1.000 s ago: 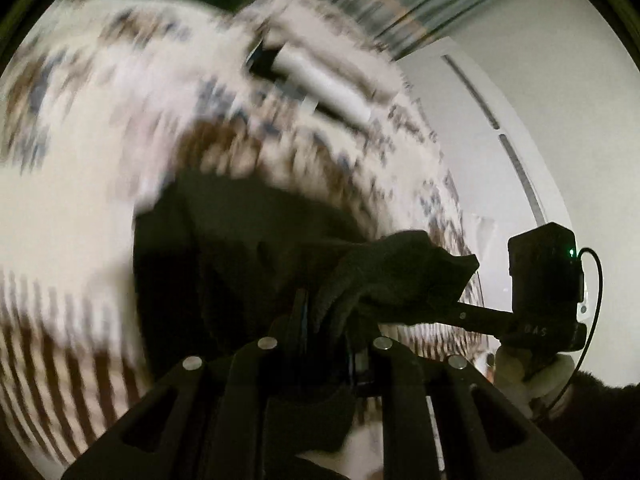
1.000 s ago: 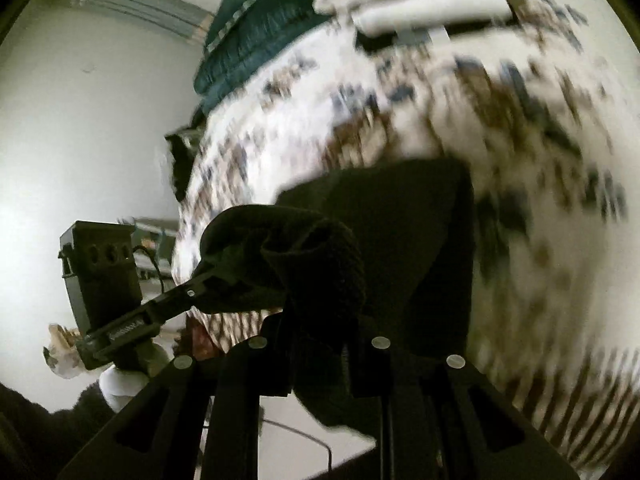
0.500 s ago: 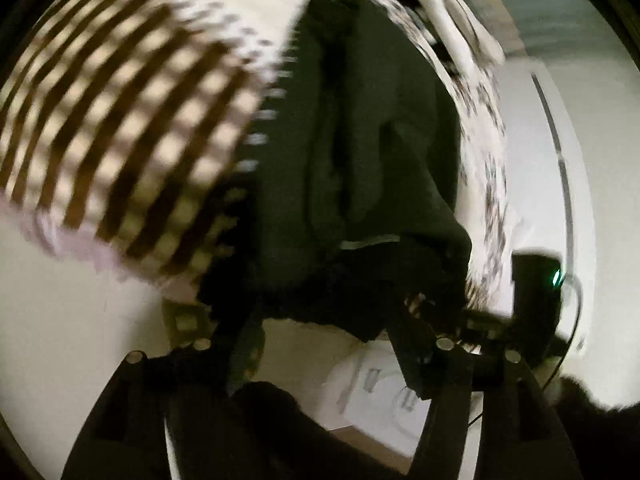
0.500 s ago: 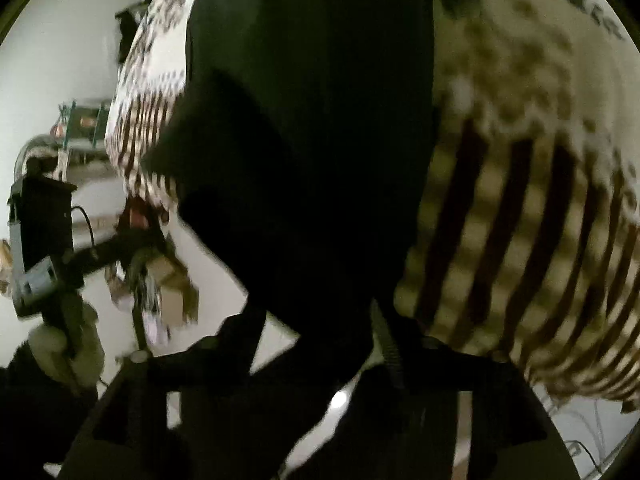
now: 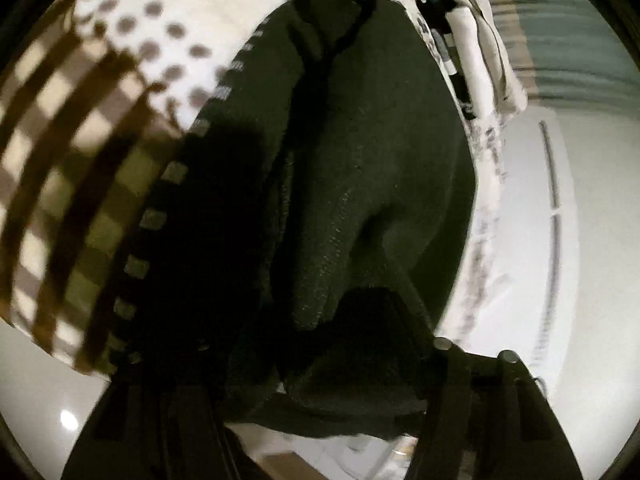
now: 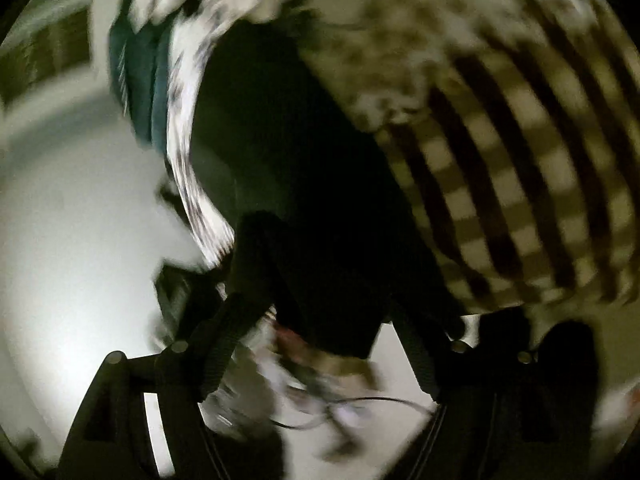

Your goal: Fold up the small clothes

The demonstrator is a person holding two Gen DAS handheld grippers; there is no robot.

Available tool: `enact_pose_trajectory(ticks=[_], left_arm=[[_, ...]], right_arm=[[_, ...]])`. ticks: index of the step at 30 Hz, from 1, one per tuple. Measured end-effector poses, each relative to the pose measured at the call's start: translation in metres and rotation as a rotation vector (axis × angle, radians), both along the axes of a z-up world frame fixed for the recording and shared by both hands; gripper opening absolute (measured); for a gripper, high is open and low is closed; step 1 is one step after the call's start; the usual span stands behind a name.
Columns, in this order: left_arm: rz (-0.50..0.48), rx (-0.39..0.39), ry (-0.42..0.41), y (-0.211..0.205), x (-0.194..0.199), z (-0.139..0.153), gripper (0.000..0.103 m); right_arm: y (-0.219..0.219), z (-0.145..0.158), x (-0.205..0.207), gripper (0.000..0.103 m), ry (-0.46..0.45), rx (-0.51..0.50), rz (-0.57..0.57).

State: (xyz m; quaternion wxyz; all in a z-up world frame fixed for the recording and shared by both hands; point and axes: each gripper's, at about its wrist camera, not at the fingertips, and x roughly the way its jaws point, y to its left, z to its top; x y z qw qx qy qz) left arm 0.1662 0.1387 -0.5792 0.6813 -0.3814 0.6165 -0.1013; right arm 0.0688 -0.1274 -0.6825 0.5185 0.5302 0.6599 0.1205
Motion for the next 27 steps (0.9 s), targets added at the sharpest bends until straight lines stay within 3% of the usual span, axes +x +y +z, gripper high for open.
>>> enact_pose_trajectory(ticks=[1, 2, 3, 4, 6, 9, 11, 13, 16, 18, 20, 22, 23, 24, 25, 27], left_arm=[[-0.051, 0.067, -0.014, -0.006, 0.0, 0.005, 0.017], [-0.094, 0.108, -0.027, -0.009, 0.0, 0.009, 0.016], [-0.127, 0.124, -0.045, -0.01, -0.003, 0.014, 0.015], [-0.144, 0.132, -0.05, -0.007, -0.006, 0.019, 0.015], [-0.165, 0.133, -0.044, 0.0, -0.01, 0.024, 0.015], [-0.17, 0.068, -0.008, 0.018, -0.016, 0.025, 0.019], [-0.133, 0.02, 0.024, 0.025, -0.018, 0.02, 0.048], [-0.051, -0.071, 0.013, 0.032, -0.022, 0.018, 0.06], [0.023, -0.169, 0.001, 0.028, -0.02, 0.013, 0.06], [0.032, -0.18, 0.004, 0.014, -0.011, 0.006, 0.06], [0.023, -0.151, 0.013, -0.002, -0.002, -0.002, 0.06], [0.006, -0.085, -0.006, -0.006, -0.004, -0.002, 0.053], [-0.006, -0.037, -0.029, -0.008, -0.003, 0.002, 0.02], [-0.029, 0.016, -0.038, -0.012, -0.003, 0.008, 0.014], [-0.032, 0.031, -0.052, -0.011, -0.005, 0.014, 0.013], [-0.011, 0.037, -0.089, 0.0, -0.011, 0.032, 0.011]], right_arm=[[0.006, -0.011, -0.002, 0.077, 0.039, -0.028, 0.019], [0.01, -0.015, -0.004, 0.076, 0.048, -0.061, 0.045], [0.015, -0.018, -0.006, 0.065, 0.046, -0.091, 0.073], [0.024, -0.018, -0.008, 0.044, 0.031, -0.106, 0.126], [0.043, -0.016, -0.012, 0.033, 0.009, -0.196, 0.285], [0.062, -0.015, -0.022, 0.033, 0.008, -0.325, 0.469], [0.058, -0.016, -0.028, 0.033, 0.006, -0.266, 0.423], [0.047, -0.01, -0.03, 0.045, -0.007, -0.222, 0.363], [0.025, 0.004, -0.032, 0.058, -0.07, -0.214, 0.271], [0.013, 0.005, -0.029, 0.068, -0.107, -0.205, 0.215], [0.007, -0.002, -0.019, 0.07, -0.111, -0.207, 0.205], [0.011, -0.015, -0.01, 0.07, -0.084, -0.221, 0.224], [0.013, -0.02, -0.005, 0.069, -0.069, -0.238, 0.238], [0.017, -0.022, -0.001, 0.053, -0.068, -0.267, 0.249], [0.021, -0.02, 0.0, 0.028, -0.078, -0.295, 0.267], [0.028, -0.009, -0.004, 0.014, -0.112, -0.333, 0.29]])
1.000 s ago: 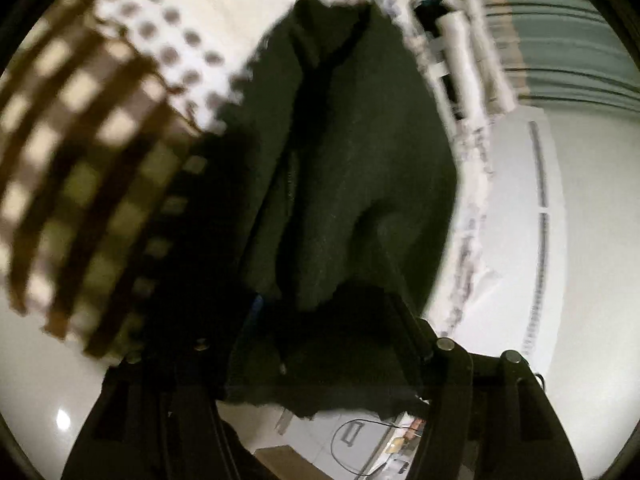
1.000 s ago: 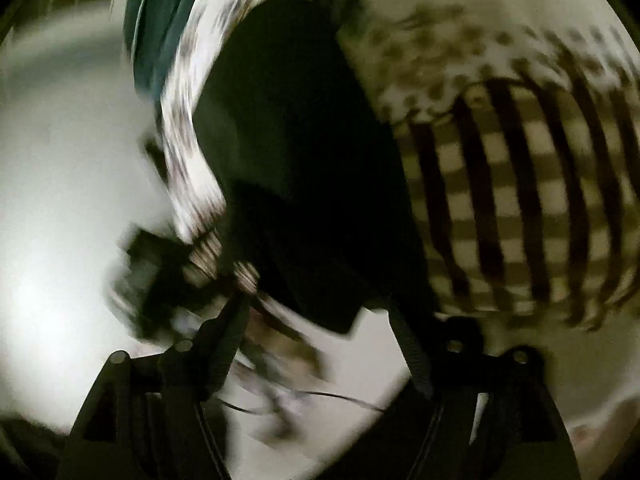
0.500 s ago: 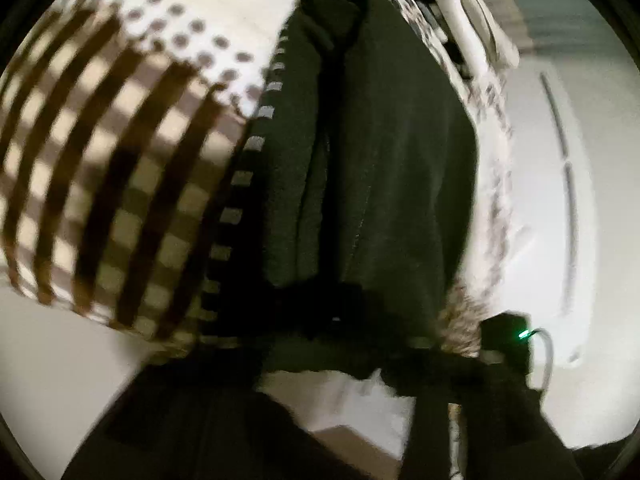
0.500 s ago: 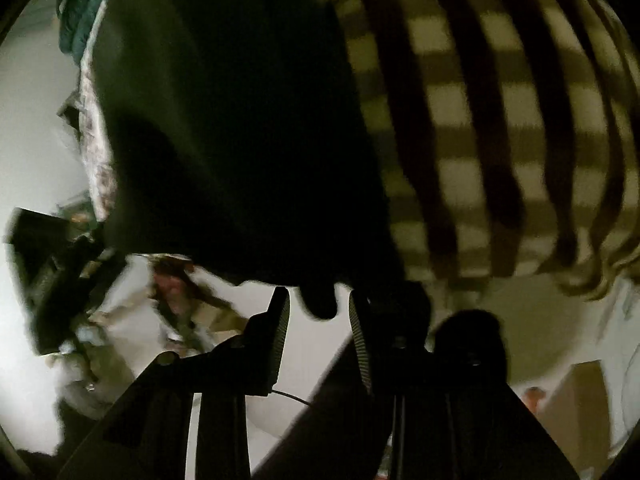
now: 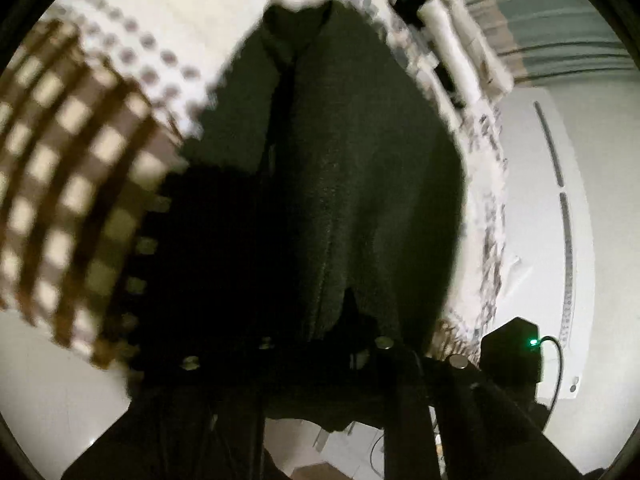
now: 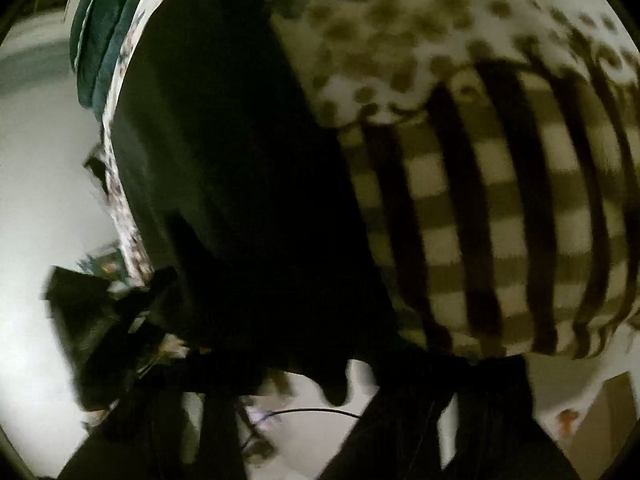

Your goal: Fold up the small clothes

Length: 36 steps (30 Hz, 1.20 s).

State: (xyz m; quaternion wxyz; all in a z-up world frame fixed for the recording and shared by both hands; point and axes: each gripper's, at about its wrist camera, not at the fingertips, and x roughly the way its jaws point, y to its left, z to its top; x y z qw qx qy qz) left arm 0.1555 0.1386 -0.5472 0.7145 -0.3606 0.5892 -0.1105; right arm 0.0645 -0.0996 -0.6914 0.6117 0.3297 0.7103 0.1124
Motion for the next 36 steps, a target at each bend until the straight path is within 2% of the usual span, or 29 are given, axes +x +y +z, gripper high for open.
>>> enact_pose_trajectory(ticks=[1, 4, 8, 10, 11, 12, 13, 14, 15, 16, 18, 22, 23, 26, 31, 36], left_arm=[[0.002, -0.001, -0.02, 0.007, -0.003, 0.011, 0.011], [-0.013, 0.018, -0.042, 0.022, -0.008, 0.025, 0.011], [-0.055, 0.028, 0.03, 0.02, -0.013, -0.011, 0.014], [-0.041, -0.01, 0.074, 0.022, -0.021, -0.027, 0.018], [-0.017, -0.04, 0.08, 0.026, -0.023, -0.029, 0.024], [0.008, -0.057, 0.08, 0.031, -0.025, -0.028, 0.032], [0.019, -0.07, 0.074, 0.034, -0.026, -0.026, 0.036], [0.038, -0.091, 0.058, 0.039, -0.03, -0.022, 0.047], [0.067, -0.104, 0.041, 0.045, -0.037, -0.017, 0.058], [0.088, -0.116, 0.03, 0.051, -0.042, -0.013, 0.059], [0.136, -0.141, 0.014, 0.06, -0.056, -0.008, 0.061], [0.264, -0.151, 0.014, 0.076, -0.089, -0.007, 0.066], [0.292, -0.149, 0.019, 0.077, -0.094, -0.009, 0.066], [0.427, -0.158, 0.029, 0.075, -0.113, -0.019, 0.066], [0.716, -0.18, 0.026, 0.049, -0.16, -0.04, 0.066], [0.904, -0.212, 0.024, 0.011, -0.191, -0.08, 0.066]], right_arm=[[0.001, 0.007, -0.004, 0.01, -0.012, 0.01, 0.0], [0.0, 0.021, -0.014, 0.009, -0.026, -0.001, 0.013], [0.021, 0.008, -0.011, 0.009, 0.056, -0.118, 0.101], [0.026, 0.005, -0.003, 0.013, 0.1, -0.121, 0.13], [0.03, 0.006, 0.006, 0.013, 0.111, -0.117, 0.136], [0.029, 0.009, 0.011, 0.022, 0.115, -0.104, 0.146], [0.027, 0.016, 0.016, 0.041, 0.11, -0.09, 0.156], [0.024, 0.026, 0.023, 0.05, 0.095, -0.087, 0.163], [0.021, 0.035, 0.031, 0.064, 0.08, -0.094, 0.173], [0.02, 0.043, 0.039, 0.072, 0.063, -0.102, 0.194], [0.021, 0.063, 0.059, 0.077, 0.033, -0.123, 0.266], [0.031, 0.092, 0.103, 0.09, -0.043, -0.172, 0.428], [0.036, 0.107, 0.119, 0.091, -0.061, -0.181, 0.477], [0.058, 0.123, 0.174, 0.091, -0.111, -0.208, 0.629], [0.1, 0.113, 0.242, 0.091, -0.186, -0.191, 0.905], [0.15, 0.089, 0.28, 0.091, -0.199, -0.122, 1.163]])
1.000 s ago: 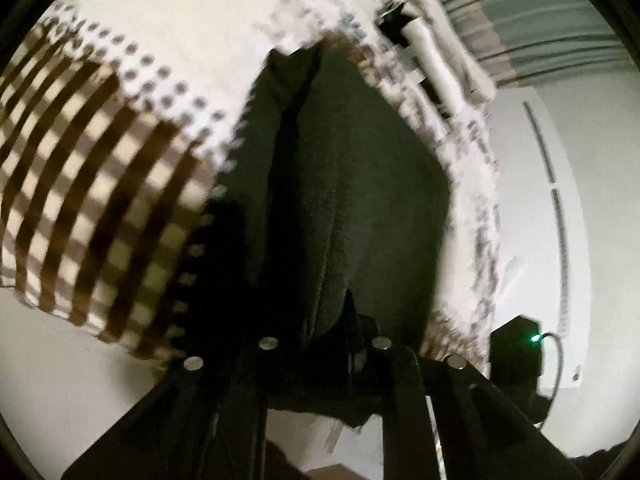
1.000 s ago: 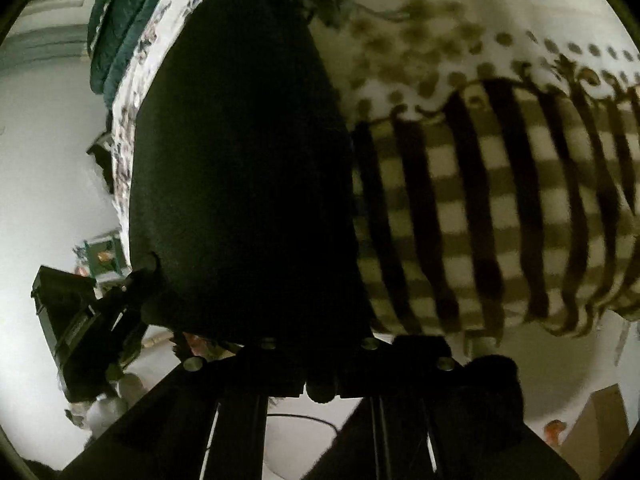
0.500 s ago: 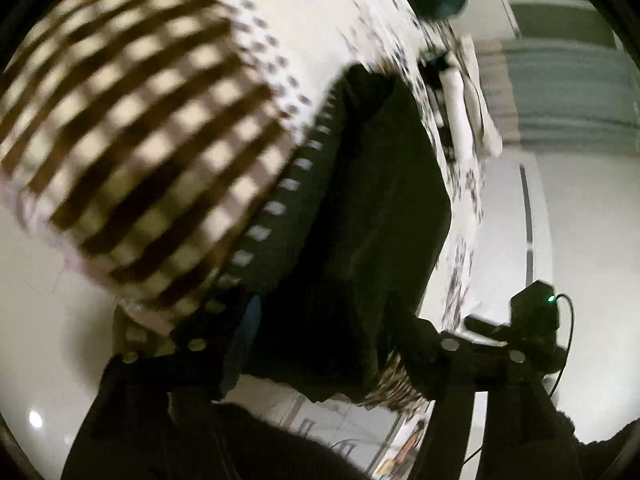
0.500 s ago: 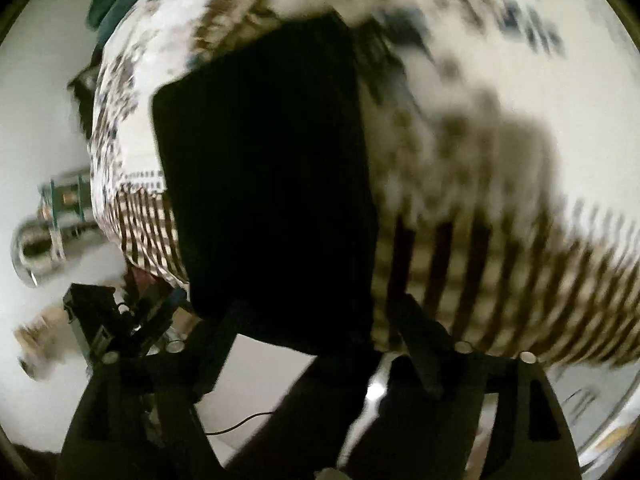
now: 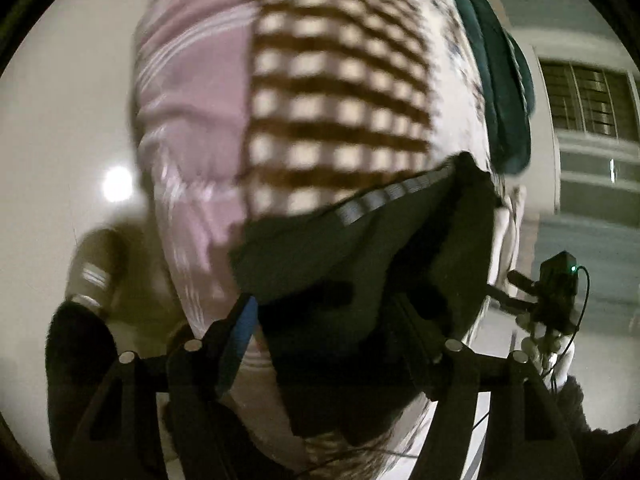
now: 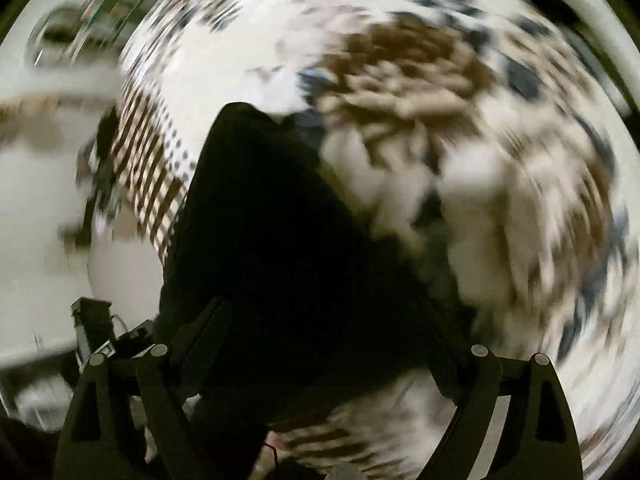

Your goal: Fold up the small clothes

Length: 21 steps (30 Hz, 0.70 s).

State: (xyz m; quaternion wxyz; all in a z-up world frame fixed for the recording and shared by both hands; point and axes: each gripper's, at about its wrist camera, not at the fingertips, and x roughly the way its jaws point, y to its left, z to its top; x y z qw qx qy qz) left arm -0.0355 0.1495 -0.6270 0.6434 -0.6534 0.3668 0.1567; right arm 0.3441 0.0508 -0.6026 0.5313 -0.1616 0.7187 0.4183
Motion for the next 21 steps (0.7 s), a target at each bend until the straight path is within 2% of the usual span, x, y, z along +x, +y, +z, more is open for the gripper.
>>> enact_pose_trajectory(ticks=[2, 6, 11, 13, 14, 15, 16, 17, 18, 19, 21], left_arm=[[0.061, -0.05, -0.034, -0.01, -0.005, -0.018, 0.066], [0.16, -0.148, -0.146, -0.031, -0.003, -0.047, 0.066], [0.243, -0.155, -0.203, -0.034, -0.003, -0.055, 0.066], [0.292, -0.144, -0.235, -0.035, -0.008, -0.052, 0.065], [0.306, -0.126, -0.235, -0.034, -0.01, -0.049, 0.052], [0.305, -0.096, -0.225, -0.031, -0.016, -0.044, 0.021], [0.295, -0.076, -0.21, -0.03, -0.015, -0.038, 0.012], [0.282, -0.046, -0.188, -0.027, -0.013, -0.031, 0.009], [0.269, -0.016, -0.162, -0.025, -0.01, -0.023, 0.006], [0.261, 0.005, -0.145, -0.024, -0.008, -0.016, 0.006], [0.248, 0.037, -0.125, -0.021, -0.002, -0.003, 0.005]], right_arm=[[0.014, -0.016, 0.01, 0.096, 0.052, 0.005, 0.091], [0.029, -0.056, 0.027, 0.096, 0.192, -0.01, 0.163], [0.036, -0.098, 0.031, 0.101, 0.407, -0.028, 0.195], [0.039, -0.101, 0.026, 0.101, 0.446, -0.011, 0.232], [0.04, -0.1, 0.022, 0.101, 0.451, -0.001, 0.25], [0.04, -0.099, 0.02, 0.1, 0.435, -0.002, 0.265], [0.04, -0.098, 0.017, 0.097, 0.41, -0.006, 0.282], [0.039, -0.095, 0.015, 0.094, 0.384, -0.002, 0.294], [0.037, -0.092, 0.015, 0.082, 0.358, 0.0, 0.293], [0.033, -0.088, 0.016, 0.063, 0.33, 0.005, 0.288], [0.023, -0.076, 0.019, 0.044, 0.282, 0.025, 0.264]])
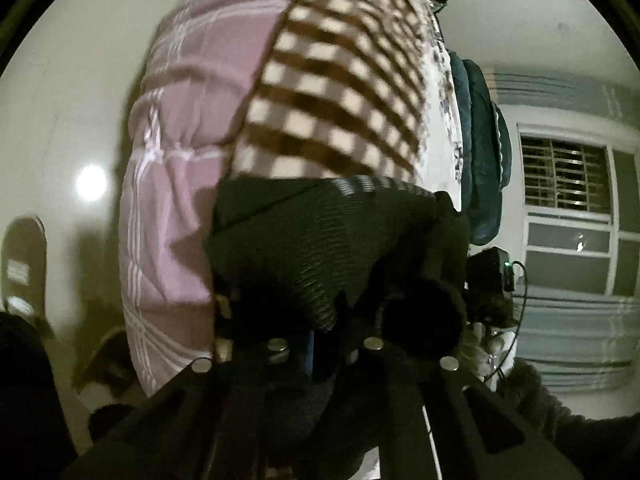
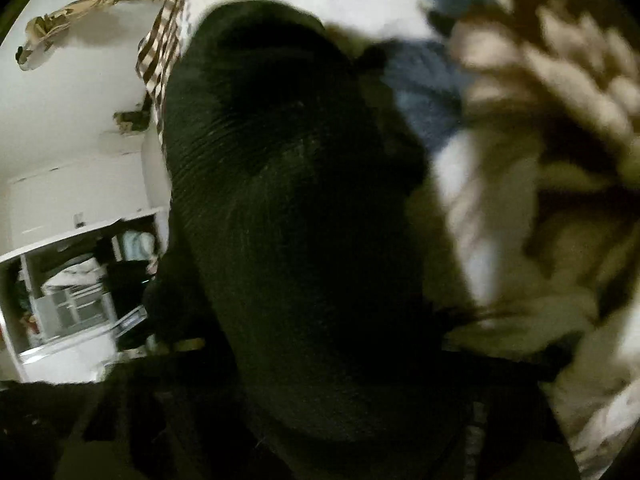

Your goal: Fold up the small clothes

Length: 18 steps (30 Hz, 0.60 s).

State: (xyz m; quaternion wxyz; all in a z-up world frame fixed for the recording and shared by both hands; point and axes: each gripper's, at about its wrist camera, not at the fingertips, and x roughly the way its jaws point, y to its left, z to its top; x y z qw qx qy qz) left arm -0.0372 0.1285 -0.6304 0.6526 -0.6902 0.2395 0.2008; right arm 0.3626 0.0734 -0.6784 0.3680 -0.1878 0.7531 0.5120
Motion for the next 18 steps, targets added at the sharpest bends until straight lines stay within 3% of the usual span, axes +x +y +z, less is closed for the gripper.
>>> enact_pose_trajectory(ticks=[6, 10, 13, 16, 18], left_arm=[[-0.068, 0.081, 0.044, 0.012, 0.035, 0.038, 0.004], [-0.146, 0.126, 0.06, 0.018, 0.058, 0.053, 0.004], [-0.212, 0.088, 0.06, 0.026, 0.079, 0.052, 0.008], [-0.226, 0.076, 0.068, 0.035, 0.099, 0.056, 0.027], [-0.219, 0.106, 0.066, 0.038, 0.107, 0.063, 0.054]], right_arm=[[-0.042, 0.043, 0.002, 0.035, -0.125, 0.006, -0.146], [-0.096, 0.062, 0.028, 0.033, -0.084, 0.02, -0.303], [-0.155, 0.066, 0.06, 0.033, -0.063, -0.004, -0.448], [-0.234, 0.066, 0.099, 0.033, -0.067, -0.052, -0.639], [-0.289, 0.066, 0.124, 0.033, -0.074, -0.073, -0.759]])
